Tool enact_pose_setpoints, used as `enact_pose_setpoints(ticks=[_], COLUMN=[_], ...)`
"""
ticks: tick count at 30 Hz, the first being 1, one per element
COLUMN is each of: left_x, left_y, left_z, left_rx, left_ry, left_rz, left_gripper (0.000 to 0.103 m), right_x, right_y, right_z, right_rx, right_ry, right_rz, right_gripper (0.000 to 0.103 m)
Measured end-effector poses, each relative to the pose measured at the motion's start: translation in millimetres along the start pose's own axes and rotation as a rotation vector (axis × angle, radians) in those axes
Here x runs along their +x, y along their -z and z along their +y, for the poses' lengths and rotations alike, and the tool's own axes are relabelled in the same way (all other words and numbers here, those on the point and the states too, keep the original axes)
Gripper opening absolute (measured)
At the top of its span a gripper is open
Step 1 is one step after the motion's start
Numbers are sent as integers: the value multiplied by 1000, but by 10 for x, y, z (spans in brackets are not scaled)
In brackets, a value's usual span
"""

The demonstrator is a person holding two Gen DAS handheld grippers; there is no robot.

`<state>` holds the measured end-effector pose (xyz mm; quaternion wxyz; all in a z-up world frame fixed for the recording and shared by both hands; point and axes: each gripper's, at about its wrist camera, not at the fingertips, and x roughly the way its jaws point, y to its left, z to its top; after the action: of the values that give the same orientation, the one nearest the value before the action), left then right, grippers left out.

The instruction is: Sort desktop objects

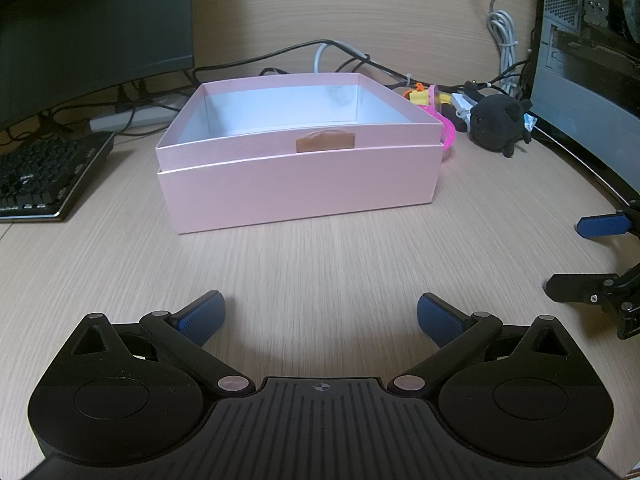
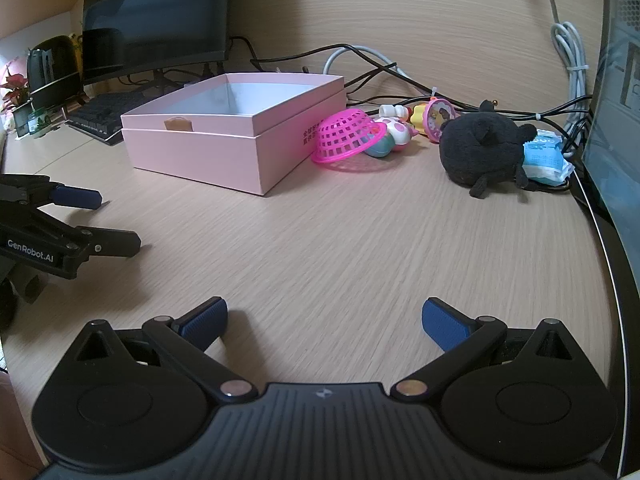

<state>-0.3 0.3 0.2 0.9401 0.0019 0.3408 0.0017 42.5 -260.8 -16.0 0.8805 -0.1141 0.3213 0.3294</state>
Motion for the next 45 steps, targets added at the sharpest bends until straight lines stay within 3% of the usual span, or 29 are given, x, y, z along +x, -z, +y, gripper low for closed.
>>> enact_pose_setpoints(ticks=[34, 45], left_x=[1, 2], left_y=[-1, -5], left_z=[-1, -8], left_rx=[0, 0], left_ry=[-2, -6], left_rz=[0, 2], left_gripper=[103, 103], right_x=[18, 45], right_y=[-12, -102], right_z=[-9, -29], right_rx=[3, -7], right_ry=[12, -6], right_rz=[1, 64], right_gripper=[103, 103])
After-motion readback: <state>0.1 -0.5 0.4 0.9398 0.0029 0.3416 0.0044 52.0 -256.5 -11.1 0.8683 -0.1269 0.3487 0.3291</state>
